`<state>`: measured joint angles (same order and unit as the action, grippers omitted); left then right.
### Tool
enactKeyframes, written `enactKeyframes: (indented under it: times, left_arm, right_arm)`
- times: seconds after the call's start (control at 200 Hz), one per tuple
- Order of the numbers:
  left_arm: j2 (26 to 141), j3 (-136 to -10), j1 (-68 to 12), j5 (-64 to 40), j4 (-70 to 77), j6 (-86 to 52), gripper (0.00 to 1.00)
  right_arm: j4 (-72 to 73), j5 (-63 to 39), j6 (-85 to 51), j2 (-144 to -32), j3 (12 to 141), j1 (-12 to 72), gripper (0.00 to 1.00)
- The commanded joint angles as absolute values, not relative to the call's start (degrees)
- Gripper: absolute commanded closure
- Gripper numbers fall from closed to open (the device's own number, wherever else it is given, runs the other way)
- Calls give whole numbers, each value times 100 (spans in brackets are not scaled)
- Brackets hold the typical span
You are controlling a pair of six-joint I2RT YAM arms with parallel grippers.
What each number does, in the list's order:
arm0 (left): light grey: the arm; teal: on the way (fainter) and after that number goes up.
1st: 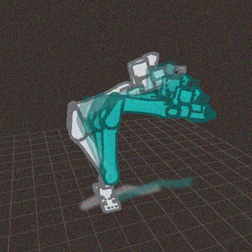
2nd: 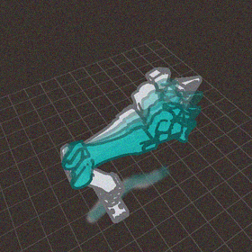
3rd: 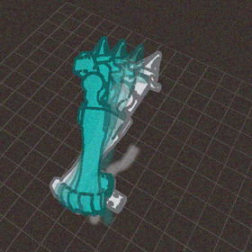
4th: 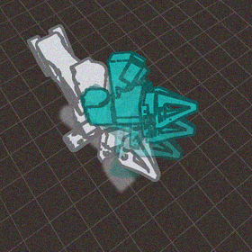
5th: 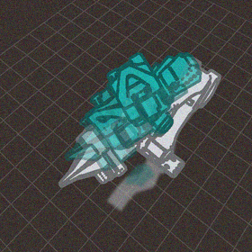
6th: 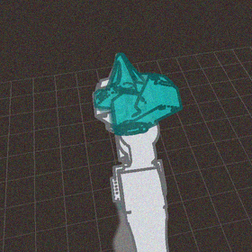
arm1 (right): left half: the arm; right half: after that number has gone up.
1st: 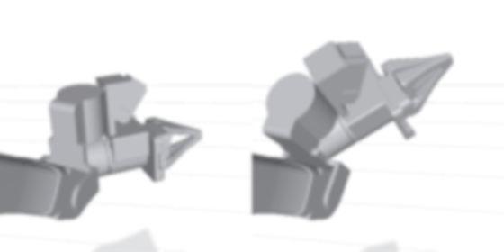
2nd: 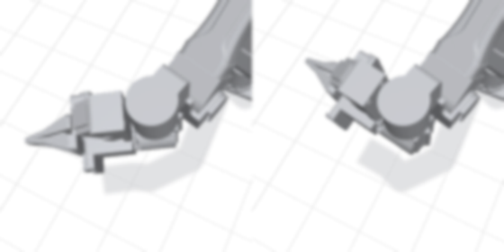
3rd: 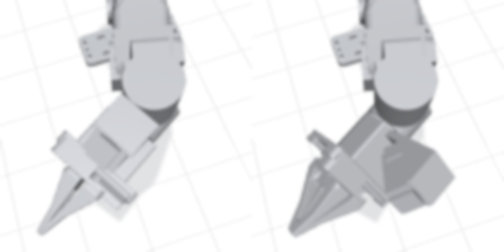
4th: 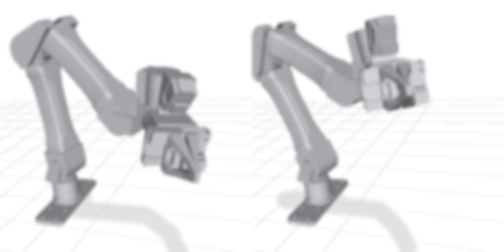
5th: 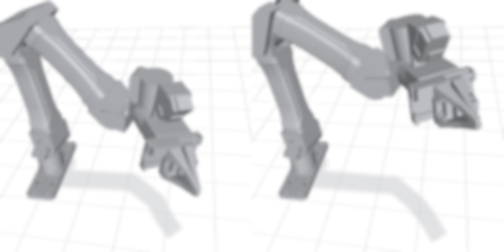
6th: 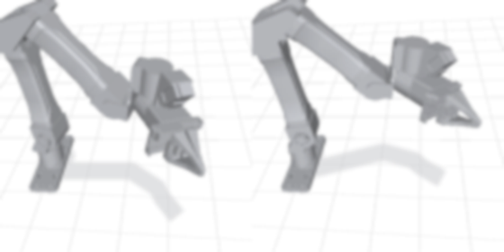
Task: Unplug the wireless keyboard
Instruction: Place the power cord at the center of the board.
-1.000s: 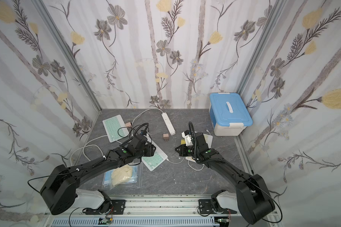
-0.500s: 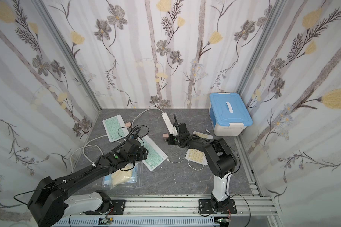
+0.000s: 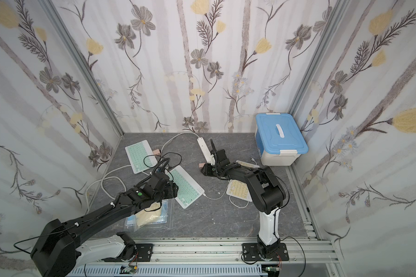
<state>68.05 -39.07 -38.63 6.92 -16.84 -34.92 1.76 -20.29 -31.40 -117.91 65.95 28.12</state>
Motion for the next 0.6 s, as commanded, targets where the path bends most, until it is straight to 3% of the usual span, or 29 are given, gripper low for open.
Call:
enactKeyframes:
  times: [0.0, 0.42, 0.594]
  left_arm:
    - [6910, -4019, -3849, 677, -1545, -3549, 31]
    - [6996, -4113, -3856, 707, -1530, -3507, 30]
    - [6913, -4114, -3794, 898, -1762, -3626, 29]
  right_arm:
    - [85, -1944, -2980, -11438, 6511, 2820, 37]
    - [-315, -1637, -2799, -9859, 5871, 2804, 34]
    - [-354, -1665, -2617, -9456, 5400, 2821, 39]
